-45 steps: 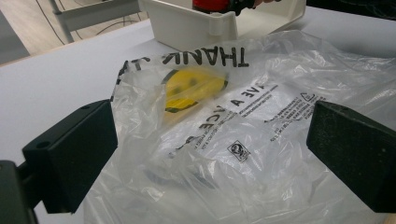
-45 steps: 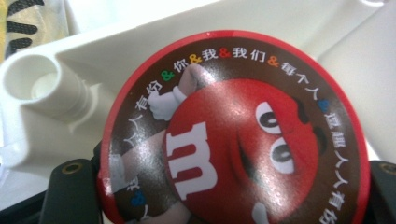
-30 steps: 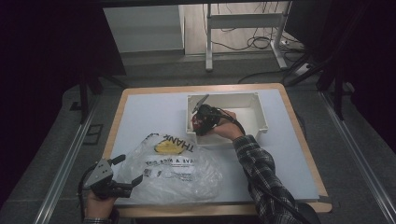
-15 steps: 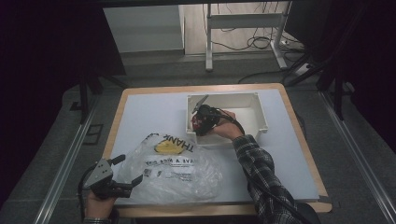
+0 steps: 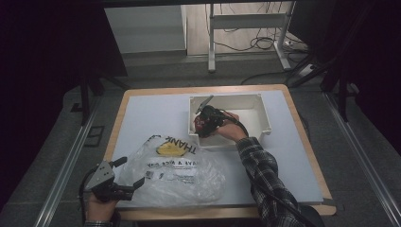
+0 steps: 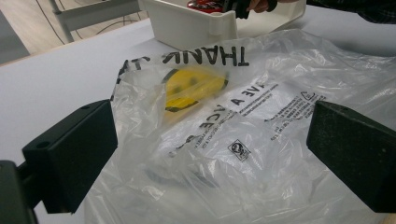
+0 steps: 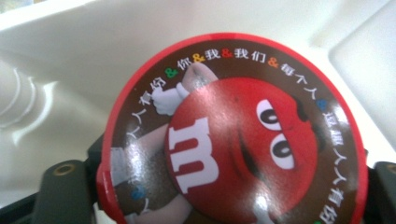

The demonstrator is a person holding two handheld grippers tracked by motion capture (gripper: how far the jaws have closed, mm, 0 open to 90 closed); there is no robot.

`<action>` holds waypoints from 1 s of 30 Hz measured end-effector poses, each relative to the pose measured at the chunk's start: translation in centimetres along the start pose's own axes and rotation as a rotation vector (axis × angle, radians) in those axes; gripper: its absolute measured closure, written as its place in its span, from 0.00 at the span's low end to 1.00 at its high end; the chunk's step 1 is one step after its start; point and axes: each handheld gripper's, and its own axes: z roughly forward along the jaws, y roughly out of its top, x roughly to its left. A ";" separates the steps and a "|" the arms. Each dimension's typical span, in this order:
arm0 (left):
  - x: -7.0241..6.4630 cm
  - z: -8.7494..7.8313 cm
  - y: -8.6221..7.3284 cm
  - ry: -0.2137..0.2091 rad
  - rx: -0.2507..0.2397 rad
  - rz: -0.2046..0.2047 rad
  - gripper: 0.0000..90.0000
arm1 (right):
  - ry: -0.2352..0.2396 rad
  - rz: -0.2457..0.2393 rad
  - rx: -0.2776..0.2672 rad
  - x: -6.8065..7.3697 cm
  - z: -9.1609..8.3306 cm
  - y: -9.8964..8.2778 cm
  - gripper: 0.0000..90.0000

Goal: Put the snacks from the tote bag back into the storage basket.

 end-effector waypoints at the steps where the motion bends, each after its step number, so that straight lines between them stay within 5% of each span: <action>1: 0.0 0.0 0.0 0.000 0.000 0.000 0.02 | 0.006 -0.001 0.000 0.0 0.0 0.0 0.22; 10: 0.0 0.0 0.0 0.001 0.000 0.000 0.02 | 0.008 -0.020 -0.017 0.3 -0.2 0.1 0.12; 30: 0.0 0.0 0.0 0.003 0.002 0.001 0.02 | -0.017 -0.028 -0.081 1.0 -1.7 0.1 0.08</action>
